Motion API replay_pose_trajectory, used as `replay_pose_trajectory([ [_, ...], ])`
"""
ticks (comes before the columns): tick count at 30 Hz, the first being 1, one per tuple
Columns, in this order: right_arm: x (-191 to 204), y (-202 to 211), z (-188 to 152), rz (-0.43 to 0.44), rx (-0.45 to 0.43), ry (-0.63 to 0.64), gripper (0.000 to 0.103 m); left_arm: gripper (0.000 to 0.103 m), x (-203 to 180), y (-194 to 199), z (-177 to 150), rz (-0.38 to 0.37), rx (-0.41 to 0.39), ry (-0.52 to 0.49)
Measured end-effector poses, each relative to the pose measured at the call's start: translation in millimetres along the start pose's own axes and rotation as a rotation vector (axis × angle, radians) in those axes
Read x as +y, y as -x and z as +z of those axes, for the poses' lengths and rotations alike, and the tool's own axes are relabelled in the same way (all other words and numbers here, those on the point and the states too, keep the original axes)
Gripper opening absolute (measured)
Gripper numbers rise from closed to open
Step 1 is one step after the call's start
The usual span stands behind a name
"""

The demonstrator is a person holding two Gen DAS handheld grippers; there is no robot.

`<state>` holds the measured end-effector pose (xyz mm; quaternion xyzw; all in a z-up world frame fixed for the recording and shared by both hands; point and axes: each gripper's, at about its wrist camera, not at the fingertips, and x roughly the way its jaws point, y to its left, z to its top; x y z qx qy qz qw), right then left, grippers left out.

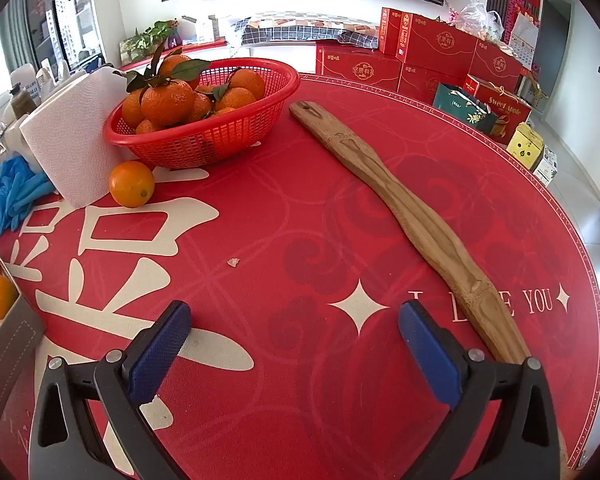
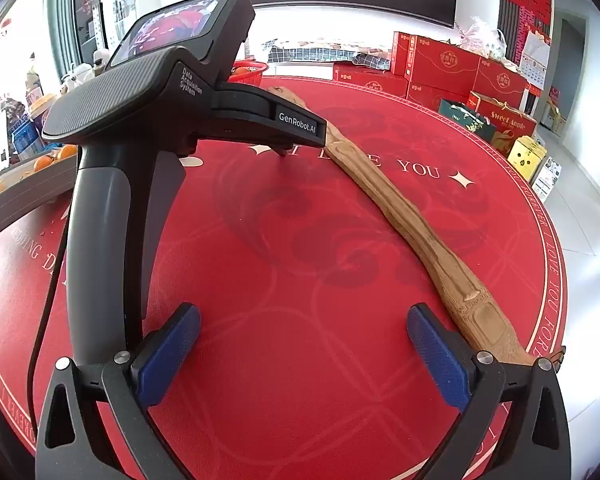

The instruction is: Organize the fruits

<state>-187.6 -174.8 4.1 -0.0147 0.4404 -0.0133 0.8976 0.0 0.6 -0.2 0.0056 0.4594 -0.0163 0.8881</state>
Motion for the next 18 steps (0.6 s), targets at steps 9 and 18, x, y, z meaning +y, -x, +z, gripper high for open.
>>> replay_pose_trajectory([
  [9, 0, -7, 8, -0.007, 0.052, -0.007, 0.103, 0.103, 0, 0, 0, 0.0, 0.0, 0.0],
  [18, -12, -16, 20, 0.004, 0.057, -0.054, 0.103, 0.103, 0, 0, 0, 0.0, 0.0, 0.0],
])
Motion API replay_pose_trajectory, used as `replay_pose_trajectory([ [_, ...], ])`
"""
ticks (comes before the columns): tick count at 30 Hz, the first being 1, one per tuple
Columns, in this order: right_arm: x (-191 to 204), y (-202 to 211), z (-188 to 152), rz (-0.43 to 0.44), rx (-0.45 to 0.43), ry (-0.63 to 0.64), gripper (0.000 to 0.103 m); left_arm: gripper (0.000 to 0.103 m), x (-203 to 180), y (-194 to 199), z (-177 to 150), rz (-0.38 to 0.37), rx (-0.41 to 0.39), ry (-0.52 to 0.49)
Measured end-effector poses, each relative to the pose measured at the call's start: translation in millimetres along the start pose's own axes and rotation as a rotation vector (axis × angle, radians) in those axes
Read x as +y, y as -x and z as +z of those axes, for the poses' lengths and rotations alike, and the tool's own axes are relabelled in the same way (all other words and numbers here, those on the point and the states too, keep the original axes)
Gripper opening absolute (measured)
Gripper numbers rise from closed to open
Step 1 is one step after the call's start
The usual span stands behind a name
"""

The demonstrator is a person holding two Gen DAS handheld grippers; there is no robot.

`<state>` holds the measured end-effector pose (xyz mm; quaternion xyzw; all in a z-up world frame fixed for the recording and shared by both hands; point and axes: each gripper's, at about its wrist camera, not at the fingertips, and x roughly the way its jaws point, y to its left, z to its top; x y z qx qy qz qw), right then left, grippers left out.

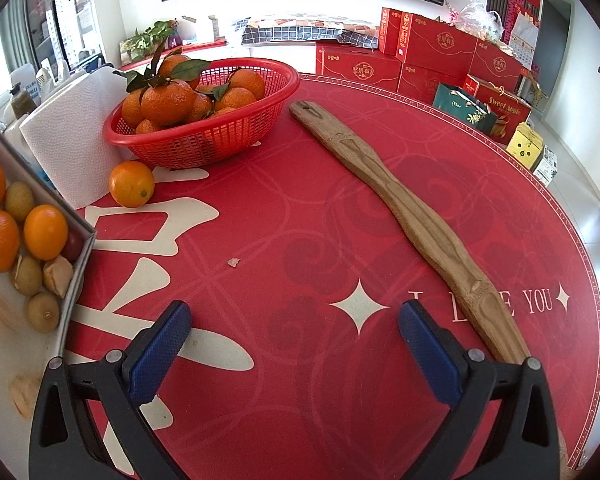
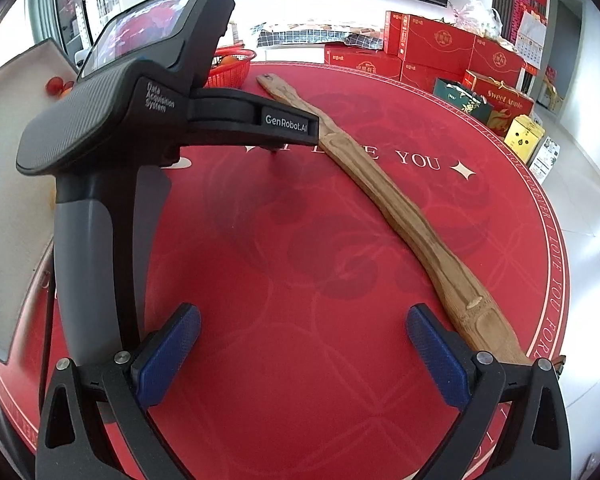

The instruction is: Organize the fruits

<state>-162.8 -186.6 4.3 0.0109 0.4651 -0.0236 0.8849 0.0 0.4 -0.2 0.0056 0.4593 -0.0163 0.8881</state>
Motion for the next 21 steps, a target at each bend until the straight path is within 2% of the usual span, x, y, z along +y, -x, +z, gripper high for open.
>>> replay_pose_trajectory([
  [3, 0.6, 0.7, 0.3, 0.011, 0.016, -0.01, 0.103, 0.103, 0.0, 0.0, 0.0, 0.0, 0.0, 0.0],
  [21, 0.7, 3.6, -3.6, 0.005, -0.029, 0.003, 0.103, 0.103, 0.0, 0.0, 0.0, 0.0, 0.001, 0.0],
])
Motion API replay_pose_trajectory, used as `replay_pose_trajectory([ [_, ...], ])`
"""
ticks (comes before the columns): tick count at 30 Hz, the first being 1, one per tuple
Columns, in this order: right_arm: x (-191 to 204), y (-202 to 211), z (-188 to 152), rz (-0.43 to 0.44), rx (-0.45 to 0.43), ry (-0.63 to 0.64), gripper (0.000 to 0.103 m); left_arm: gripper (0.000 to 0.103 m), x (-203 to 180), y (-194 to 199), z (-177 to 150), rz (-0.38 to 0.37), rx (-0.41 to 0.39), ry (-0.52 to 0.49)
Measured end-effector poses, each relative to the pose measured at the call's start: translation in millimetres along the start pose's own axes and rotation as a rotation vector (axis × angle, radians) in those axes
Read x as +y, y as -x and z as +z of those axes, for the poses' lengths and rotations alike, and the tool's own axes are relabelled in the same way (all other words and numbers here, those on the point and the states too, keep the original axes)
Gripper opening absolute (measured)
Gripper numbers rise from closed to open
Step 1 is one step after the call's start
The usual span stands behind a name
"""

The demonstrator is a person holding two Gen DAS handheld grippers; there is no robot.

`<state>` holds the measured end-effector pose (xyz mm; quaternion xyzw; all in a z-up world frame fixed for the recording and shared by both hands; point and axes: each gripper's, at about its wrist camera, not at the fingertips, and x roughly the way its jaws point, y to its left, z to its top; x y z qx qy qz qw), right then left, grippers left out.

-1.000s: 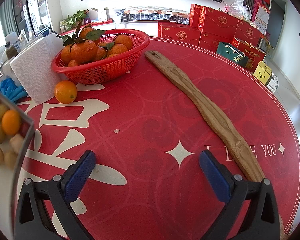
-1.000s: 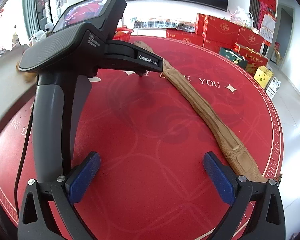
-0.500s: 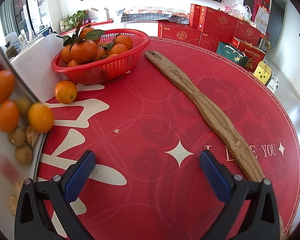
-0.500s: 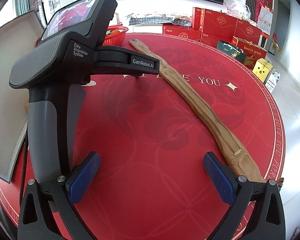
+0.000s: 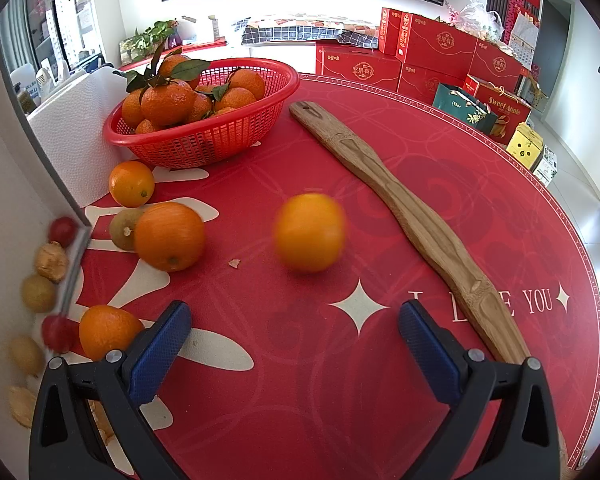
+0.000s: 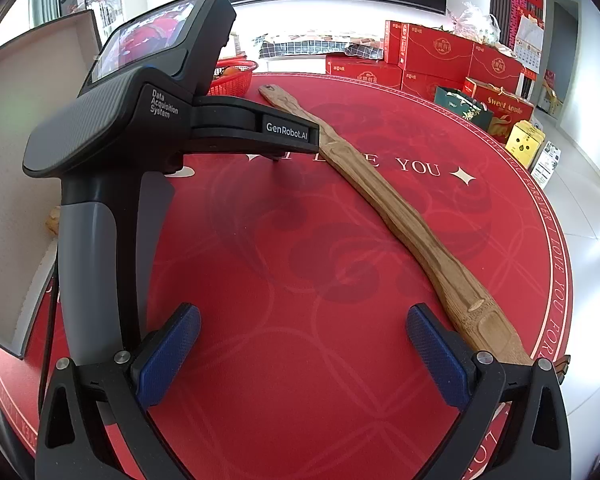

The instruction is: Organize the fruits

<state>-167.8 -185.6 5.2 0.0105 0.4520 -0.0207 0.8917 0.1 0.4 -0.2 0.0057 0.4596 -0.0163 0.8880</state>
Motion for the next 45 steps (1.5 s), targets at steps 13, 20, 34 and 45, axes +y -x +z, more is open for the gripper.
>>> replay_pose_trajectory([
  [13, 0.8, 0.5, 1.8, -0.002, -0.008, -0.001, 0.103, 0.103, 0.1, 0.0, 0.0, 0.0, 0.0, 0.0],
  [20, 0.7, 3.1, 2.0, 0.004, -0.013, -0.003, 0.103, 0.103, 0.1, 0.0, 0.0, 0.0, 0.0, 0.0],
  [34, 1.4, 3.9, 3.0, 0.008, -0.018, -0.006, 0.103, 0.103, 0.1, 0.0, 0.0, 0.0, 0.0, 0.0],
  [45, 3.0, 9.0, 3.1, -0.031, -0.001, 0.013, 0.103, 0.103, 0.1, 0.0, 0.0, 0.0, 0.0, 0.0],
])
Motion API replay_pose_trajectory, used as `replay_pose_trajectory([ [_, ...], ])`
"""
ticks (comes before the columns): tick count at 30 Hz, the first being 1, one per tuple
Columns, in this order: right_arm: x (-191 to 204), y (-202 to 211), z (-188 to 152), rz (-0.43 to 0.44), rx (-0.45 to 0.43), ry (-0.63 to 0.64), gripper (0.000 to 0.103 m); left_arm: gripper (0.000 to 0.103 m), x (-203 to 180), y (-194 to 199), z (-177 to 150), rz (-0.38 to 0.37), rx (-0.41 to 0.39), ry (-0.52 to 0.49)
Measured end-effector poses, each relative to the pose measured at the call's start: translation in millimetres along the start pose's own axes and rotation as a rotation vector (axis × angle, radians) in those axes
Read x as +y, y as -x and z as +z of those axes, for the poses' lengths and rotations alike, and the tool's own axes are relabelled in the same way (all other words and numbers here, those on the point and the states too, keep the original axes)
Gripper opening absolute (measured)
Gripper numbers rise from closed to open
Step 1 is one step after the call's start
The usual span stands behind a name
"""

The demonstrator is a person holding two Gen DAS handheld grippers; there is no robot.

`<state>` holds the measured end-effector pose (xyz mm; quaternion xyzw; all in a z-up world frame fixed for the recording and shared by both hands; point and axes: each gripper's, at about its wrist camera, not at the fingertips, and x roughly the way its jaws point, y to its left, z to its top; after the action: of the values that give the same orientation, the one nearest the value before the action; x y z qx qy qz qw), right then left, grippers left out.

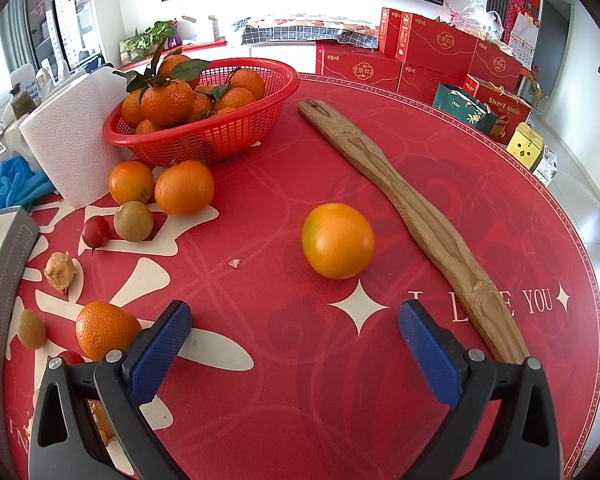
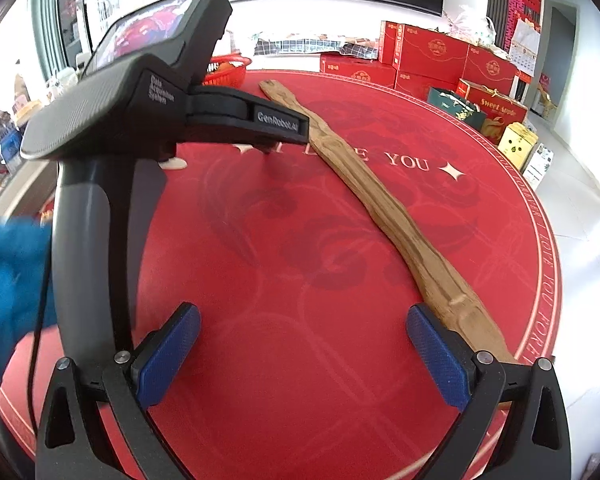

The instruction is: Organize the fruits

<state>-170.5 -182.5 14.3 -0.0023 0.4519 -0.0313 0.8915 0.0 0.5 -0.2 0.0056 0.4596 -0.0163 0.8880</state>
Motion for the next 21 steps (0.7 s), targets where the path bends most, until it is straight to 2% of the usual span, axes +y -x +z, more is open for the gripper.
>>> replay_pose_trajectory([
  [8, -2, -4, -2, -0.024, 0.058, 0.0, 0.103, 0.103, 0, 0, 0, 0.0, 0.0, 0.0],
  [9, -2, -4, -3, -0.048, 0.064, 0.02, 0.103, 0.103, 0, 0, 0, 0.001, 0.0, -0.001],
  [13, -5, -1, -10, -0.025, 0.011, 0.002, 0.103, 0.103, 0, 0, 1, -0.002, 0.003, -0.01],
  [16, -5, -2, -10, -0.018, 0.008, 0.008, 0.103, 0.103, -1, 6, 5, -0.027, 0.057, -0.051],
  [18, -5, -2, -11, -0.015, 0.005, 0.011, 0.103, 0.103, 9, 34, 13, -0.071, -0.013, -0.032],
  [21, -4, -1, -12, -0.017, 0.001, 0.013, 0.103, 0.103, 35, 82, 12, -0.105, -0.128, -0.06],
])
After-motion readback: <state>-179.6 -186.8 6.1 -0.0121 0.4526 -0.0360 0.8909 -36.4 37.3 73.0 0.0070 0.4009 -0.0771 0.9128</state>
